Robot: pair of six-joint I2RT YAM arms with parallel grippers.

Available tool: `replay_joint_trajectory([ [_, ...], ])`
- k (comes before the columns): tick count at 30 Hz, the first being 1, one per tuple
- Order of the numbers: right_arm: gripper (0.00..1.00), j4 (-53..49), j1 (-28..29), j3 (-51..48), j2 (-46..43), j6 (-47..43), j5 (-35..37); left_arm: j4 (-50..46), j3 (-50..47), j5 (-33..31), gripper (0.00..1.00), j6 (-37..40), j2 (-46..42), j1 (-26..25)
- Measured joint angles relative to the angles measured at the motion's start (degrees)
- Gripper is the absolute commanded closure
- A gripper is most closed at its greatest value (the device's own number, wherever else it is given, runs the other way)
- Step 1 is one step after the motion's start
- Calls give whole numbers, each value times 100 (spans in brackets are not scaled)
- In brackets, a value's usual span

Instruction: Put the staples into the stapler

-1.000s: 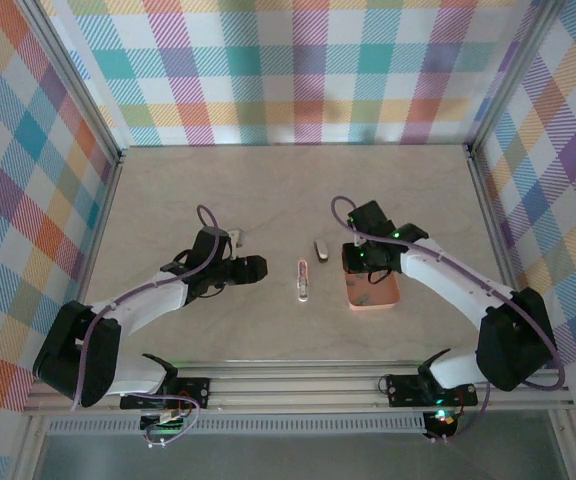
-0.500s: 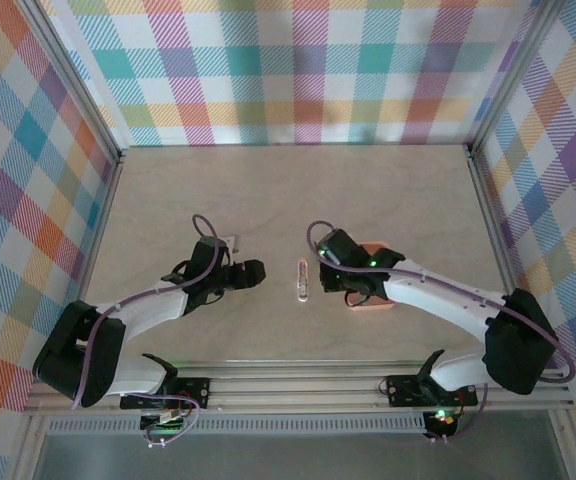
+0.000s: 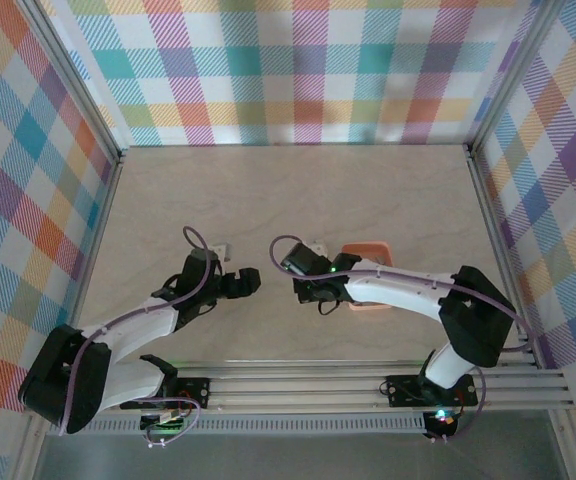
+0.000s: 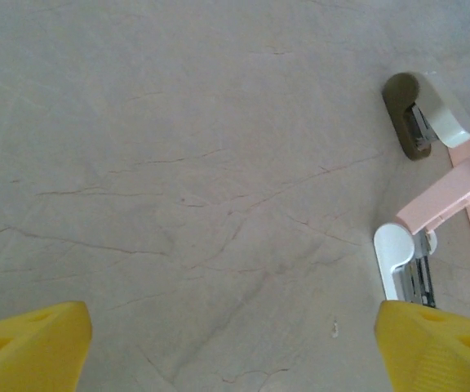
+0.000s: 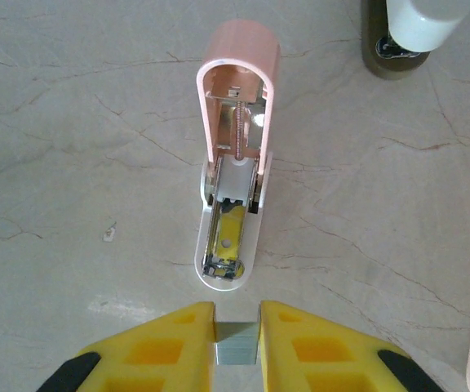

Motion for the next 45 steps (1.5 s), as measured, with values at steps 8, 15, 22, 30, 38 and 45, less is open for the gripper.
replay_joint_trajectory([
  [8,80,33,4,240,286,48,-22,2,-118,-413,0,227,-57,-219],
  [15,80,24,4,420,544,214,-20,-7,-129,-732,0,345,-57,-433],
  [22,80,-26,4,455,660,411,4,-9,-129,-962,0,437,-61,-507],
  [30,80,-101,4,505,769,511,31,-11,-129,-1069,0,439,-61,-518],
  [38,80,-98,-2,619,809,507,48,-11,-129,-1110,0,455,-61,-542],
  [45,80,-103,-42,656,920,442,48,-15,-129,-1110,0,457,-61,-542],
])
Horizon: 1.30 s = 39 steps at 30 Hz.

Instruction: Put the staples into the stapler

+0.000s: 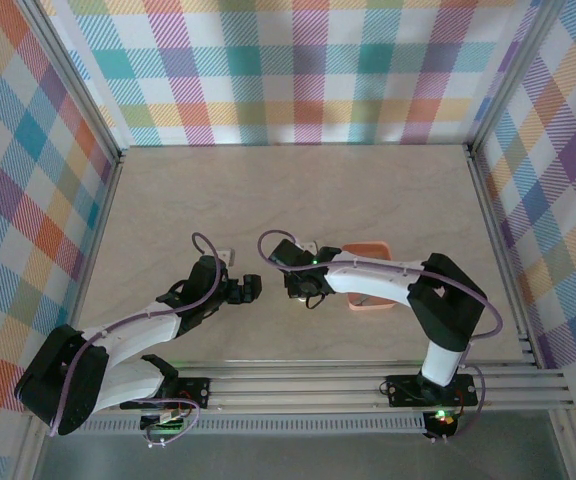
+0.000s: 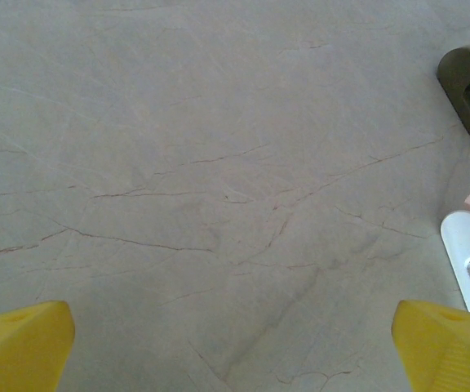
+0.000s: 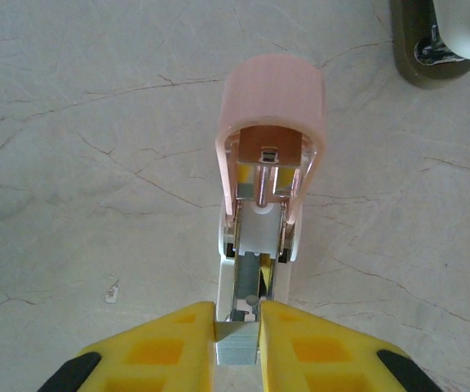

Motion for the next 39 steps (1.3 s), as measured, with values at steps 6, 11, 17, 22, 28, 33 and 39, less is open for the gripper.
replay_joint_trajectory([
  [6,80,-11,-4,22,63,-26,0,-11,0,-2,0,0,0,0],
  [11,80,-17,-9,22,72,-44,0,-11,0,-2,0,0,0,0],
  [17,80,-26,-26,24,101,-46,11,-13,0,-2,0,0,0,0],
  [22,80,-42,-28,31,151,-61,24,-22,0,-2,0,0,0,0],
  [28,81,-39,-28,31,175,-61,50,-44,2,-2,0,0,0,0],
  [33,81,-37,-33,31,181,-61,61,-59,2,-2,0,0,0,0],
  [39,81,-33,-33,31,181,-66,61,-125,2,-2,0,0,0,0],
])
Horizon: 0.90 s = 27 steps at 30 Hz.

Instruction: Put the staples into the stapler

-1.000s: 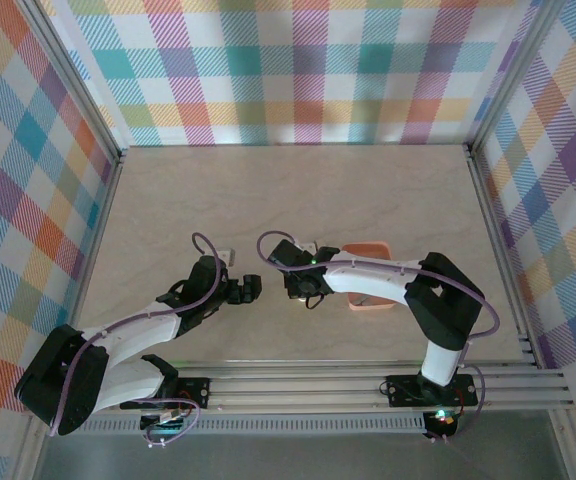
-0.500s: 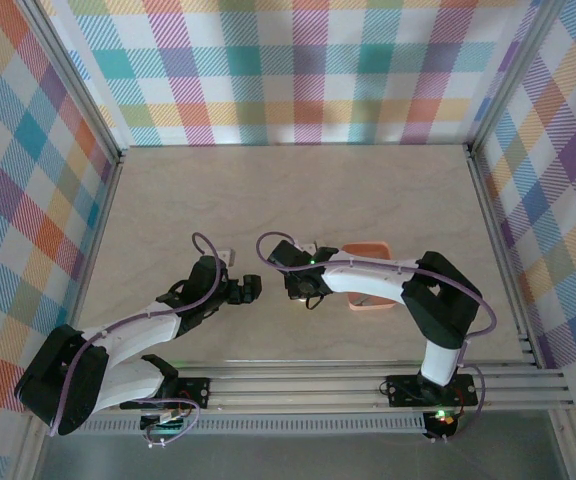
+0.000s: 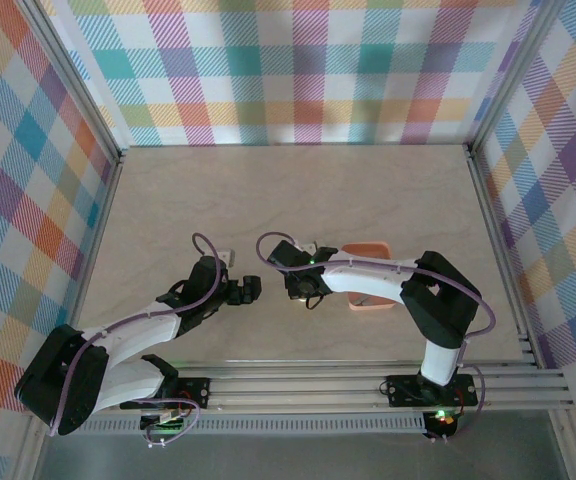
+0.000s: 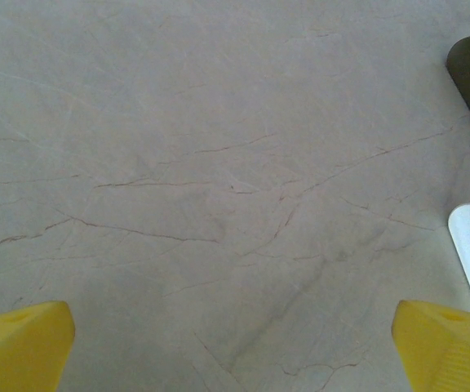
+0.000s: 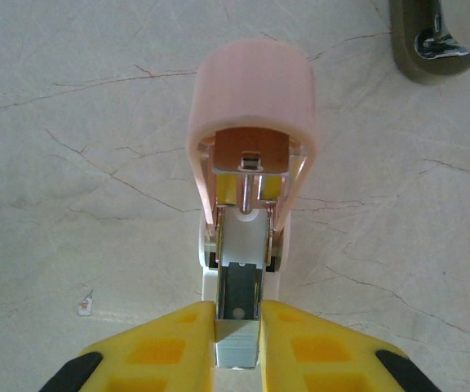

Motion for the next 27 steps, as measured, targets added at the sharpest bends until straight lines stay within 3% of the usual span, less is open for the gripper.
replay_joint_trajectory([
  [27,81,63,-4,4,111,-61,-2,-37,0,0,0,2,0,0],
])
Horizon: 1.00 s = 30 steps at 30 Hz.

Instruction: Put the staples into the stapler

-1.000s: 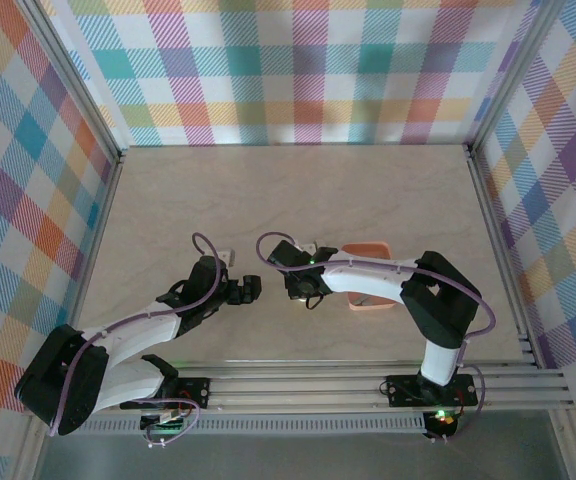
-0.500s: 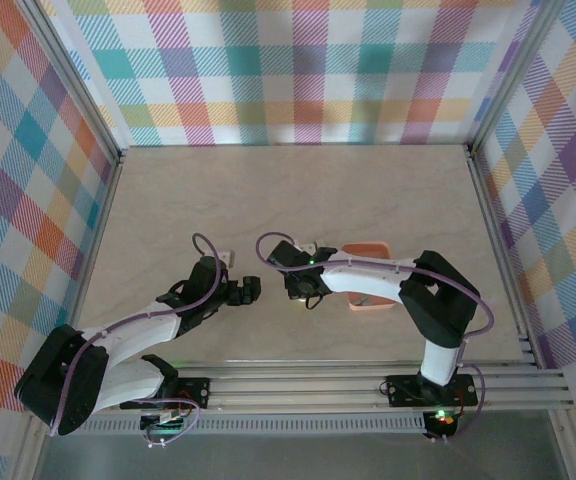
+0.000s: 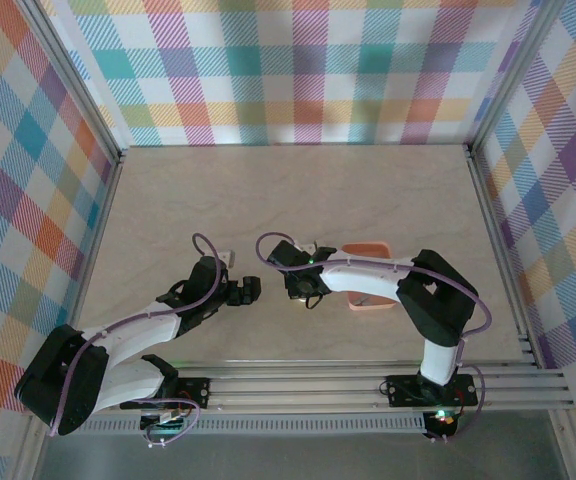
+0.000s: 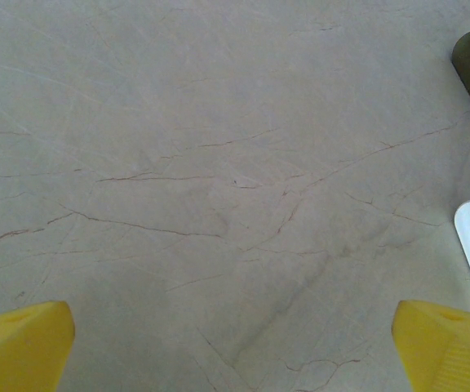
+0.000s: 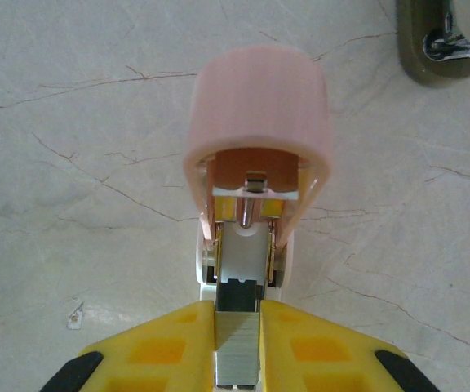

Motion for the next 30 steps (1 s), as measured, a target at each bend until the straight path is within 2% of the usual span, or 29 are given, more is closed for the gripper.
replay_joint_trajectory([
  [6,81,-2,0,-26,-122,-61,50,0,0,7,0,0,0,0],
  [18,80,-173,0,-595,-1307,105,-197,-15,33,173,0,4,-74,0],
  [30,80,-568,0,-1073,-1075,597,-833,-103,79,328,0,105,-107,0],
])
